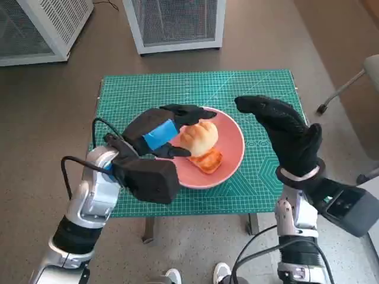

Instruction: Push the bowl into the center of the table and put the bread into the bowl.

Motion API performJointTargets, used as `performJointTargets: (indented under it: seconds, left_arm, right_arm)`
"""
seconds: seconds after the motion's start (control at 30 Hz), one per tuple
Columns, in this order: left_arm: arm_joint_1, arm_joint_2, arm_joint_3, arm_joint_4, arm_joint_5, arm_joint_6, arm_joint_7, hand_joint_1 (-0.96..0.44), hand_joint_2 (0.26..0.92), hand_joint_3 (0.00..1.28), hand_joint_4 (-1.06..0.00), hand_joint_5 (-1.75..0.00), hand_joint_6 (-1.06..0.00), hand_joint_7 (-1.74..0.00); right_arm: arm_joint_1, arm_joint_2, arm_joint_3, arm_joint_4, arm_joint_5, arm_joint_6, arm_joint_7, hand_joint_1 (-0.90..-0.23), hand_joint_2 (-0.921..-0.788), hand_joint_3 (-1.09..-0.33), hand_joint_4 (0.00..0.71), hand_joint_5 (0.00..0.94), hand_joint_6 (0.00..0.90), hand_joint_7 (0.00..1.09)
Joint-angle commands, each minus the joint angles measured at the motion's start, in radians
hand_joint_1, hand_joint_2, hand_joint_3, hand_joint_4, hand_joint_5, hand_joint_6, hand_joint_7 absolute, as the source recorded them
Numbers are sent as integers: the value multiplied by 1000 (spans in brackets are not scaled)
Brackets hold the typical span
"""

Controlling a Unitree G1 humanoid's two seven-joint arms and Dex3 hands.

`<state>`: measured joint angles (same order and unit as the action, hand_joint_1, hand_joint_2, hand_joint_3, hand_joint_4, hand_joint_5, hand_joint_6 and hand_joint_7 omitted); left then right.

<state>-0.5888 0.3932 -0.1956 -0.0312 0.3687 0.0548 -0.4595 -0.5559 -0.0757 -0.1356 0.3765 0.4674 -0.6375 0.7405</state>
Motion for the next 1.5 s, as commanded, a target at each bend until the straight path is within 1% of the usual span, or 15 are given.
performJointTargets:
  seconds: [0.03,0.23,0.47,0.63,0.8,0.83,0.9,0.93,1.0,1.07,1.23,1.27,1.33,1.43,1.5]
  left_arm:
    - [27,6,40,-60,-69,-10,-12,-273,921,38,-177,0,-244,-176]
    - [50,1,95,-108,-120,-54,30,-293,921,32,-171,-3,-246,-158]
    - [66,-35,164,-108,-215,-137,87,-340,921,26,-204,-15,-273,-159]
    - [69,-58,186,-75,-253,-205,128,-362,921,27,-220,-19,-292,-168]
    - [70,-72,199,-60,-277,-245,154,-380,921,54,-236,-23,-297,-183]
    - [71,-80,205,-61,-289,-252,161,-382,921,61,-239,-21,-286,-200]
    - [72,-89,211,-61,-304,-261,168,-399,921,102,-245,-13,-172,-393]
    - [74,-102,215,-65,-319,-268,175,-402,921,107,-246,-12,-151,-429]
    - [76,-117,219,-69,-336,-275,183,-423,921,149,-245,-7,-61,-566]
    - [77,-119,219,-69,-341,-279,186,-430,921,164,-245,-6,-31,-613]
    - [76,-119,218,-66,-343,-284,187,-436,921,177,-244,-4,-4,-656]
    - [81,-165,235,-42,-401,-329,199,-436,921,178,-244,-4,-2,-659]
    - [87,-227,259,-2,-486,-397,206,-478,921,236,-242,-3,-1,-627]
    - [88,-257,272,46,-550,-461,185,-525,921,278,-250,-7,0,-606]
    - [87,-268,274,66,-577,-495,169,-564,921,291,-256,-10,-1,-600]
  right_arm:
    - [-5,-2,-3,19,-11,0,-9,-612,-921,-616,316,14,-1,668]
    - [-21,-7,-4,6,-25,1,-32,-610,-921,-607,321,16,-1,670]
    - [-41,-14,-2,-11,-33,5,-57,-616,-921,-599,327,17,-1,678]
    - [-66,-22,-11,1,-20,11,-56,-624,-921,-586,329,17,0,681]
    - [-76,-24,-18,-6,-8,23,-56,-635,-921,-531,333,17,18,691]
    - [-79,-23,-18,-9,-8,23,-58,-635,-921,-528,334,17,20,691]
    - [-82,-23,-18,-12,-9,25,-60,-638,-921,-524,342,20,25,693]
    - [-85,-24,-20,-14,-7,27,-61,-638,-921,-523,343,21,26,694]
    - [-89,-26,-21,-15,-6,29,-63,-640,-921,-523,354,26,38,699]
    - [-89,-27,-21,-16,-5,30,-64,-641,-921,-522,358,28,42,701]
    - [-89,-27,-20,-16,-5,31,-65,-641,-921,-522,362,28,46,702]
    - [-92,-26,-20,-29,-4,39,-74,-641,-921,-522,363,28,46,702]
    - [-98,-23,-19,-46,-6,47,-88,-650,-921,-500,375,33,63,706]
    - [-106,-23,-15,-52,-17,45,-99,-648,-921,-493,381,34,64,697]
    - [-112,-24,-13,-51,-24,38,-102,-641,-921,-515,371,26,52,684]
